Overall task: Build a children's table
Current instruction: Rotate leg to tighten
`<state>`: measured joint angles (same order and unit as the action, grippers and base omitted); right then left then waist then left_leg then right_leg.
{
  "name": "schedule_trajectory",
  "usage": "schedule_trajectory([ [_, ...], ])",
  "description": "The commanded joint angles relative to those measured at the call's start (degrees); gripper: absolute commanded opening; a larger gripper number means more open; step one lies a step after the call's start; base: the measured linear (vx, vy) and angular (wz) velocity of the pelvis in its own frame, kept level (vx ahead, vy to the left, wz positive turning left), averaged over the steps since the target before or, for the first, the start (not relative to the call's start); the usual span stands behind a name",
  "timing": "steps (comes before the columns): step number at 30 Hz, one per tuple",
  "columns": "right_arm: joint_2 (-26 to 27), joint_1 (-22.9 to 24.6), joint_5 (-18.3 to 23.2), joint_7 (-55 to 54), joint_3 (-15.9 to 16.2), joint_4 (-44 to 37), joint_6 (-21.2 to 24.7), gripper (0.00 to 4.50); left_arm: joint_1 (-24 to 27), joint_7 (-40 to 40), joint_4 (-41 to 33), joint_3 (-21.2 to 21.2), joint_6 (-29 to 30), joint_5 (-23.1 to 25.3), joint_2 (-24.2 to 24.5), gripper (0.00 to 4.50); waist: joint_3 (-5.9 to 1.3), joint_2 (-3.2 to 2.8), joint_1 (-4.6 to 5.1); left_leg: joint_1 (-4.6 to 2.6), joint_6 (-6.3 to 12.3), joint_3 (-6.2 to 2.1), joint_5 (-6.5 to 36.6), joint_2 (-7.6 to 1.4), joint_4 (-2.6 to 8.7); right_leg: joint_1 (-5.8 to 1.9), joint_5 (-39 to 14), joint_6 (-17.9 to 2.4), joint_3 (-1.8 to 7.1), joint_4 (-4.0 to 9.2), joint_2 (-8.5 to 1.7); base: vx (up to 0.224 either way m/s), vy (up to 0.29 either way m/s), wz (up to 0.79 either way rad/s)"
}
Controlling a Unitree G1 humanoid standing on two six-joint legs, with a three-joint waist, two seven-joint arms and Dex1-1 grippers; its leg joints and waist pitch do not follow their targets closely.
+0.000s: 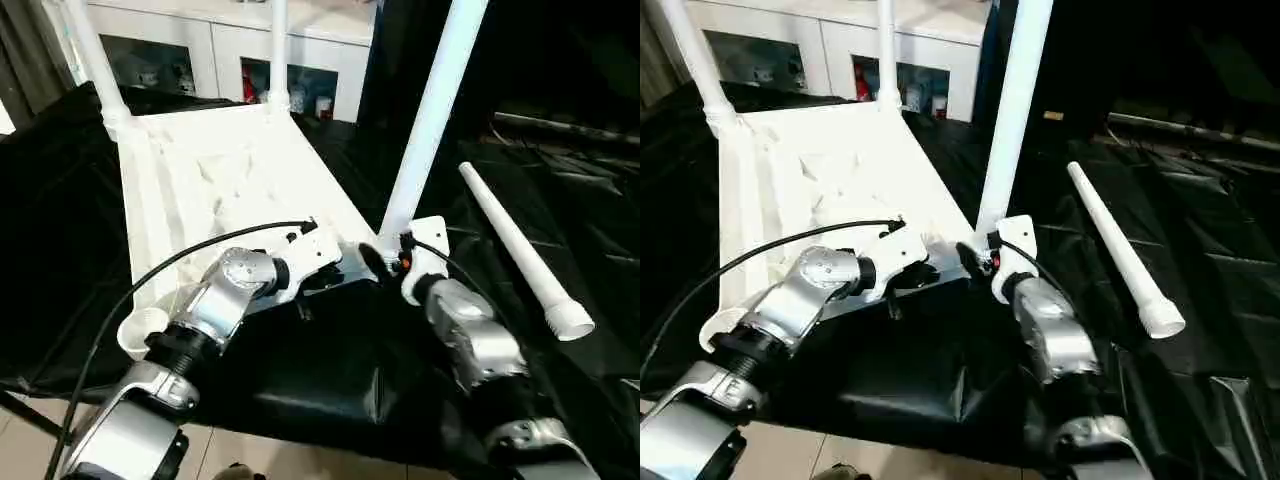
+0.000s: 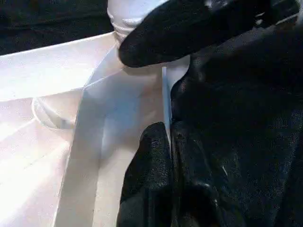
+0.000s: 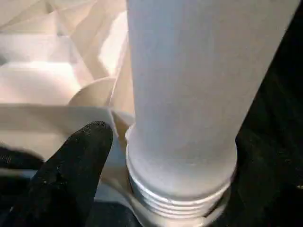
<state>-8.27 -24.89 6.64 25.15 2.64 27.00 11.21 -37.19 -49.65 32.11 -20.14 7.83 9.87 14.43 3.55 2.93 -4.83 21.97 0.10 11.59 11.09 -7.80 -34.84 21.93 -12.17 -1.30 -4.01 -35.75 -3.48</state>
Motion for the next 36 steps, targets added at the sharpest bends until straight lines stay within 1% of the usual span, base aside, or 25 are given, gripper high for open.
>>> schedule_trajectory([
  [1,-4.3,2.0,1.2,10.2,4.0,-6.1,1.4,3.95,1.4,-3.9,-0.6,-1.5,-1.4,-0.1,2.0,0.0,-3.67,-0.37,-0.46,-1.5,0.95,-3.16,8.8,-6.63,4.78,-2.57,-1.3,-12.5,4.14,4.03,-7.49,0.0,0.0,0.0],
  [3,-9.0,4.0,1.7,17.2,6.2,-10.2,2.1,3.95,1.8,-6.8,-1.1,-1.6,-3.5,-0.8,4.2,0.0,-3.73,-0.38,-0.56,-1.42,2.57,-3.16,7.3,-6.69,4.77,-2.57,0.7,-12.8,4.08,3.88,-7.44,0.0,0.0,0.0],
  [4,-10.2,4.5,1.9,19.0,6.6,-11.2,2.3,3.95,1.9,-8.1,-1.4,-1.6,-4.1,-1.2,4.9,0.0,-3.77,-0.28,-0.5,-1.51,3.17,-3.07,6.9,-6.68,4.71,-2.41,0.8,-13.2,4.0,3.82,-7.36,0.0,0.0,0.0],
  [5,-10.6,4.6,2.0,19.6,6.8,-11.6,2.4,3.95,2.0,-8.6,-1.6,-1.6,-4.3,-1.4,5.1,0.0,-3.71,-0.32,-0.55,-1.52,3.32,-3.1,6.9,-6.69,4.73,-2.4,0.3,-13.4,3.97,3.94,-7.37,0.0,0.0,0.0],
  [6,-12.6,5.4,2.7,23.0,7.5,-13.5,3.2,3.95,2.6,-11.8,-2.7,-1.6,-5.7,-2.7,6.5,0.0,-3.63,-0.3,-0.56,-1.55,3.16,-3.11,7.7,-6.74,4.74,-2.36,-1.1,-13.8,3.98,4.09,-7.48,0.0,0.0,0.0],
  [7,-12.6,5.4,2.7,23.0,7.5,-13.5,3.2,3.95,2.6,-11.8,-2.7,-1.6,-5.7,-2.7,6.5,0.0,-3.66,-0.32,-0.67,-1.54,3.03,-3.13,7.9,-6.76,4.72,-2.52,-1.8,-13.9,3.95,4.14,-7.54,0.0,0.0,0.0],
  [8,-13.2,5.6,3.0,24.1,7.7,-14.1,3.7,3.95,2.9,-13.1,-3.4,-1.4,-5.8,-3.5,6.9,0.0,-3.53,-0.4,-0.53,-1.62,2.66,-3.1,8.7,-6.9,4.86,-2.24,-2.9,-14.2,3.97,4.17,-7.43,0.0,0.0,0.0],
  [9,-14.2,5.8,3.7,26.0,7.9,-15.2,4.4,3.95,3.4,-15.2,-4.8,-1.0,-5.9,-4.9,7.7,0.0,-3.5,-0.58,-0.6,-1.76,1.95,-3.25,9.9,-7.01,5.02,-2.23,-4.5,-14.4,3.89,4.21,-7.44,0.0,0.0,0.0],
  [10,-14.7,5.5,4.3,27.2,7.7,-15.6,4.8,3.95,3.9,-17.6,-6.7,-0.6,-5.1,-6.4,8.5,0.0,-3.49,-0.42,-0.5,-1.72,1.52,-3.23,10.2,-7.1,5.04,-2.29,-4.7,-14.5,3.93,4.14,-7.47,0.0,0.0,0.0],
  [11,-14.7,5.5,4.3,27.2,7.7,-15.6,4.8,3.95,3.9,-17.6,-6.7,-0.6,-5.1,-6.4,8.5,0.0,-3.55,-0.51,-0.5,-1.75,1.43,-3.2,10.1,-7.05,5.06,-2.25,-4.5,-14.5,3.93,4.1,-7.4,0.0,0.0,0.0],
  [12,-14.9,5.3,4.8,27.6,7.7,-15.7,5.1,3.95,4.1,-18.5,-7.3,-0.7,-5.0,-6.8,9.2,0.0,-3.56,-0.31,-0.46,-1.84,1.41,-3.08,9.7,-6.95,5.0,-2.1,-3.9,-14.8,3.94,4.04,-7.36,0.0,0.0,0.0],
  [14,-15.1,5.1,5.0,27.8,7.7,-15.8,5.3,3.95,4.3,-18.9,-7.7,-0.8,-5.1,-6.9,9.6,0.0,-3.59,-0.45,-0.58,-2.05,1.3,-2.96,9.1,-6.99,4.93,-1.93,-3.0,-15.1,3.95,4.0,-7.33,0.0,0.0,0.0],
  [16,-15.4,4.6,4.8,29.1,7.9,-15.4,5.5,3.95,4.5,-20.0,-8.0,-1.0,-5.3,-7.1,10.3,0.0,-3.63,-0.16,-0.81,-1.89,1.52,-2.9,8.1,-6.86,4.86,-2.11,-2.0,-15.2,3.91,3.81,-7.35,0.0,0.0,0.0],
  [17,-15.4,4.3,4.6,29.4,8.1,-15.0,5.4,3.95,4.6,-20.4,-8.0,-1.0,-5.3,-7.2,10.6,0.0,-3.64,-0.16,-0.91,-1.85,1.51,-2.9,7.8,-6.83,4.82,-2.15,-2.0,-15.2,3.92,3.8,-7.4,0.0,0.0,0.0],
  [18,-15.3,4.2,4.6,29.5,8.1,-14.8,5.4,3.7,4.6,-20.6,-8.0,-1.0,-5.4,-7.2,10.8,0.0,-3.65,-0.13,-0.95,-1.87,1.5,-2.9,7.8,-6.82,4.8,-2.13,-2.1,-15.1,3.89,3.78,-7.42,0.0,0.0,0.0],
  [22,-14.8,3.9,4.5,29.5,8.4,-14.4,5.5,3.56,4.7,-20.8,-8.3,-0.9,-5.2,-7.2,11.0,0.0,-3.7,-0.13,-1.03,-1.85,1.67,-2.91,7.1,-6.8,4.74,-2.18,-1.5,-15.0,3.88,3.68,-7.42,0.0,0.0,0.0],
  [23,-14.7,3.8,4.4,29.5,8.6,-14.4,5.5,3.28,4.8,-21.0,-8.5,-0.7,-5.1,-7.2,11.1,0.0,-3.69,-0.18,-1.05,-1.88,1.62,-2.9,7.2,-6.79,4.75,-2.15,-1.9,-14.9,3.84,3.72,-7.36,0.0,0.0,0.0],
  [24,-14.7,3.8,4.4,29.5,8.6,-14.4,5.5,3.19,4.8,-21.0,-8.5,-0.7,-5.1,-7.2,11.1,0.0,-3.67,-0.19,-1.07,-1.88,1.55,-2.89,7.5,-6.8,4.76,-2.15,-2.2,-14.9,3.86,3.78,-7.4,0.0,0.0,0.0],
  [26,-14.7,3.9,4.2,29.5,8.8,-14.2,5.4,3.15,4.9,-21.3,-8.7,-0.6,-4.9,-7.2,11.3,0.0,-3.71,-0.2,-1.09,-1.86,1.31,-2.94,7.4,-6.82,4.76,-2.2,-2.3,-14.8,3.86,3.73,-7.4,0.0,0.0,0.0],
  [27,-14.7,3.9,4.2,29.5,8.8,-14.2,5.4,3.01,4.9,-21.3,-8.7,-0.6,-4.9,-7.2,11.3,0.0,-3.69,-0.2,-1.07,-1.88,1.29,-2.88,7.5,-6.78,4.75,-2.16,-2.3,-14.8,3.88,3.76,-7.37,0.0,0.0,0.0],
  [28,-14.7,3.9,4.2,29.5,8.9,-14.1,5.5,3.01,4.9,-21.4,-8.7,-0.6,-4.9,-7.2,11.4,0.0,-3.71,-0.15,-1.1,-1.86,1.31,-2.88,7.5,-6.74,4.71,-2.22,-2.3,-14.8,3.89,3.77,-7.42,0.0,0.0,0.0],
  [29,-14.7,4.0,4.2,29.6,8.9,-14.2,5.6,2.87,4.9,-21.4,-8.6,-0.6,-4.9,-7.2,11.6,0.0,-3.74,-0.18,-1.12,-1.86,1.33,-2.91,7.2,-6.79,4.72,-2.24,-2.1,-14.8,3.86,3.69,-7.42,0.0,0.0,0.0],
  [31,-14.7,4.0,4.2,29.6,8.9,-14.2,5.6,2.87,4.9,-21.4,-8.6,-0.6,-4.9,-7.2,11.6,0.0,-3.74,-0.18,-1.12,-1.86,1.33,-2.91,7.2,-6.79,4.72,-2.24,-2.1,-14.8,3.86,3.69,-7.42,0.0,0.0,0.0],
  [32,-14.8,4.1,4.1,29.7,8.9,-14.3,5.6,2.74,4.8,-21.7,-8.3,-0.7,-5.1,-7.1,12.0,0.0,-3.77,-0.26,-1.07,-1.83,1.53,-2.92,6.7,-6.74,4.67,-2.26,-1.0,-14.9,3.81,3.57,-7.3,0.0,0.0,0.0],
  [36,-14.3,4.5,3.4,28.3,9.0,-13.6,5.4,2.69,4.5,-20.7,-7.7,-0.6,-5.1,-6.6,12.1,0.0,-3.74,-0.25,-1.06,-1.87,1.63,-2.89,6.8,-6.72,4.65,-2.24,-1.1,-15.1,3.82,3.57,-7.3,0.0,0.0,0.0],
])
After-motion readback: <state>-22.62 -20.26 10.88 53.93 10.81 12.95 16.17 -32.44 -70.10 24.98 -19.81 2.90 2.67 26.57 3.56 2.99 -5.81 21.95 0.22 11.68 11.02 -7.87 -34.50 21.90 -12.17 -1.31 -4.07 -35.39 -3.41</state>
